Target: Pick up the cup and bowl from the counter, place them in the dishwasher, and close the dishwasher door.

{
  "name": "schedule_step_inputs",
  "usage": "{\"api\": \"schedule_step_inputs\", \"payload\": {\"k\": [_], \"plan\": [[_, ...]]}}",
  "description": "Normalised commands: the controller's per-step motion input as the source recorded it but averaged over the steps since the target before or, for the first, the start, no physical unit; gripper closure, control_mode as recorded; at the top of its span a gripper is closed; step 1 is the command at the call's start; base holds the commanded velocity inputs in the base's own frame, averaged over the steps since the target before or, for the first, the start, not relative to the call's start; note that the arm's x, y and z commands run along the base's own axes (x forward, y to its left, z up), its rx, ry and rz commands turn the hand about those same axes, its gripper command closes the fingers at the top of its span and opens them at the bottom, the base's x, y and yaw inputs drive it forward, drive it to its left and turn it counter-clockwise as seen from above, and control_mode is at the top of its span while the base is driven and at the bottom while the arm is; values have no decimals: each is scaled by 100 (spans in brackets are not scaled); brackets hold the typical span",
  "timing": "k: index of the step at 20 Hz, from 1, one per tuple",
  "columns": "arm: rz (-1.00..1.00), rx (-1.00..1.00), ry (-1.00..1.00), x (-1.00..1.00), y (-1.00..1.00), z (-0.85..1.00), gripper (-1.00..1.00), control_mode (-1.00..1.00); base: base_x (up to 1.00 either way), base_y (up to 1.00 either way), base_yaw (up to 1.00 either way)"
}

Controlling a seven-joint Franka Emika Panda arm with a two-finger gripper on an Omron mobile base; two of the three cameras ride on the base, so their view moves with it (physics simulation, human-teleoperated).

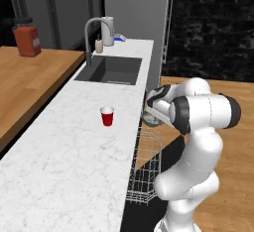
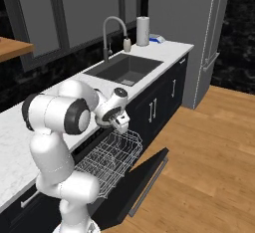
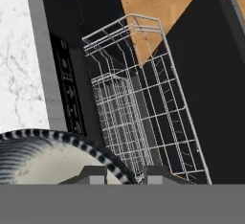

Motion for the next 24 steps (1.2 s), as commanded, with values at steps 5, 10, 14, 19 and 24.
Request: {"api": "schedule_step_inputs", "payload": {"k": [5,10,14,19,24], "plan": [[5,8,0,-69,-23,-6,100,-100,0,0,0],[13,9,0,-25,-47,-31,100,-100,0,0,0],[15,6,0,-6,-37,-37,100,-100,0,0,0],[15,0,0,23,0,-38,100,-100,0,0,0],[18,0,0,24,0,-38,100,-100,0,0,0]]}}
